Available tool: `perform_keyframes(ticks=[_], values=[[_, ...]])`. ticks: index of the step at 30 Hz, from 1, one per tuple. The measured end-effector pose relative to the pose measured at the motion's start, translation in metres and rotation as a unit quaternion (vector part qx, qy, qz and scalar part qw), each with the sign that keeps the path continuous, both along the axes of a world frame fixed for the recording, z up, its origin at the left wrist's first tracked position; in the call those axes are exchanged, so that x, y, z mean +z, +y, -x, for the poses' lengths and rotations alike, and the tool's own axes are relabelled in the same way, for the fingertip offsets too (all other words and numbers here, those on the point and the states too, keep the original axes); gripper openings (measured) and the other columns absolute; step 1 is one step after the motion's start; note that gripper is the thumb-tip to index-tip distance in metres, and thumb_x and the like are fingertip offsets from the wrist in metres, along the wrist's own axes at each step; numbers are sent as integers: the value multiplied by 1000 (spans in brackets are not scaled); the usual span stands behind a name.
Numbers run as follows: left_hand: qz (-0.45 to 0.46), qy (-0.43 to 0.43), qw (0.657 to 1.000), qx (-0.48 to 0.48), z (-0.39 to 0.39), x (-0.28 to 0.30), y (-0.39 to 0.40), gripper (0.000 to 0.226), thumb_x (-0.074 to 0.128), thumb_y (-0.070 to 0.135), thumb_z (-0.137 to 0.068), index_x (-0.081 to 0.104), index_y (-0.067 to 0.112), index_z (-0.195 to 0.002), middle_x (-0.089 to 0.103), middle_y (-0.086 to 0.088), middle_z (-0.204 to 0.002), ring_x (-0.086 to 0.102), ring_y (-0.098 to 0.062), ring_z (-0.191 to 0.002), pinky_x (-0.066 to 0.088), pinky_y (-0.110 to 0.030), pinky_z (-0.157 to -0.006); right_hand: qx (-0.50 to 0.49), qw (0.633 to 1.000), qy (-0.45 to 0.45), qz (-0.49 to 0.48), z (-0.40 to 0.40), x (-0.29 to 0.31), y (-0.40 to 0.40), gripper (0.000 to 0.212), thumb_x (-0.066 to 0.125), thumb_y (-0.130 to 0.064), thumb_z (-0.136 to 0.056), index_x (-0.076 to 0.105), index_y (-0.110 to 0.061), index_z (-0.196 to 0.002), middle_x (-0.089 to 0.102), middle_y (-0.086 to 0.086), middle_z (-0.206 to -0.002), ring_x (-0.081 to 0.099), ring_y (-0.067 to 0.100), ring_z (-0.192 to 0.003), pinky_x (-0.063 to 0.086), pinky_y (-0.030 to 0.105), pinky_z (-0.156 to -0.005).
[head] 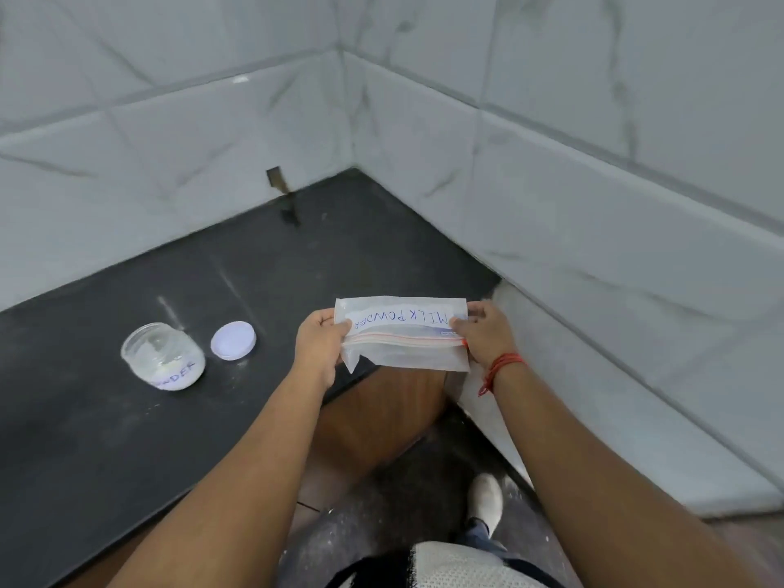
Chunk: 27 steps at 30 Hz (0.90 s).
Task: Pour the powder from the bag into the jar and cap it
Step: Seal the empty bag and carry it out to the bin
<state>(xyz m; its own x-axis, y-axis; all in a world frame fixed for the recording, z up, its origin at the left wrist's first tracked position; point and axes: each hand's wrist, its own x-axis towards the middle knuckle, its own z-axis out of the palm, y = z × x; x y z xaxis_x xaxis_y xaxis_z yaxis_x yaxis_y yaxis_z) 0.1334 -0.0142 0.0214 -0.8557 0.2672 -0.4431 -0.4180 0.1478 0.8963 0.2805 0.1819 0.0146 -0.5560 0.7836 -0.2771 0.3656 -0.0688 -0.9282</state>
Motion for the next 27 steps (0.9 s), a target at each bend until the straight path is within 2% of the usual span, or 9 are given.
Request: perform_keyframes(ticks=[3,6,8,11,13,17,19,25,27], values=[[22,-7,997,-71,-36,-5,12,17,63,6,-99,65,17,-111,77,-6,-109,76,-28,-98,63,-51,-88,-79,997,-4,17,-62,-6,-10,20,69,-14,-89,58,-17,-105,67,5,-102,63,18,-84,53,33,-71],[29,6,994,-107,-59,-11,29,15,63,6,-98,65,17,-109,76,-7,-110,75,-27,-99,61,-50,-92,-114,993,-22,38,-105,-10,-15,23,69,-18,-88,58,-19,-108,68,7,-109,67,26,-93,58,47,-87],[33,7,987,-159,-98,-12,51,17,63,5,-97,65,14,-110,75,-7,-110,74,-27,-101,60,-49,-94,-167,984,-14,57,-159,-12,-14,21,67,-17,-90,57,-19,-109,69,7,-107,68,25,-86,60,44,-81],[39,13,970,-239,-166,-16,84,18,64,4,-96,65,13,-112,75,-7,-110,73,-26,-101,60,-46,-93,-258,963,-1,77,-246,-15,-17,19,64,-12,-92,57,-15,-109,68,9,-97,60,22,-69,54,36,-61],[43,21,956,-290,-218,-19,106,19,63,3,-96,64,14,-112,75,-6,-110,72,-25,-98,60,-43,-88,-309,947,9,89,-305,-19,-20,18,64,-11,-90,58,-16,-107,67,8,-92,59,22,-68,54,38,-59],[59,22,924,-377,-336,-28,139,24,62,5,-97,61,19,-116,73,-2,-108,69,-24,-92,57,-40,-75,-397,914,0,84,-431,-32,-30,17,66,-13,-88,60,-18,-103,69,5,-98,67,23,-80,57,37,-70],[65,22,905,-420,-404,-34,149,23,61,6,-96,61,21,-114,74,-1,-108,70,-23,-92,56,-36,-69,-446,891,3,85,-501,-39,-39,16,66,-11,-88,59,-17,-101,67,5,-100,64,23,-81,52,36,-69],[43,32,846,-531,-614,-40,166,21,59,4,-98,60,14,-116,73,-4,-108,69,-20,-85,57,-36,-69,-526,844,-29,94,-698,-49,-75,26,69,-9,-85,52,-20,-101,65,5,-109,62,23,-87,50,35,-68],[41,31,825,-562,-679,-37,168,23,58,2,-99,59,15,-118,72,-3,-105,69,-20,-85,57,-36,-67,-553,826,-60,91,-753,-49,-91,26,67,-11,-85,53,-18,-106,62,9,-118,60,23,-92,48,33,-75]])
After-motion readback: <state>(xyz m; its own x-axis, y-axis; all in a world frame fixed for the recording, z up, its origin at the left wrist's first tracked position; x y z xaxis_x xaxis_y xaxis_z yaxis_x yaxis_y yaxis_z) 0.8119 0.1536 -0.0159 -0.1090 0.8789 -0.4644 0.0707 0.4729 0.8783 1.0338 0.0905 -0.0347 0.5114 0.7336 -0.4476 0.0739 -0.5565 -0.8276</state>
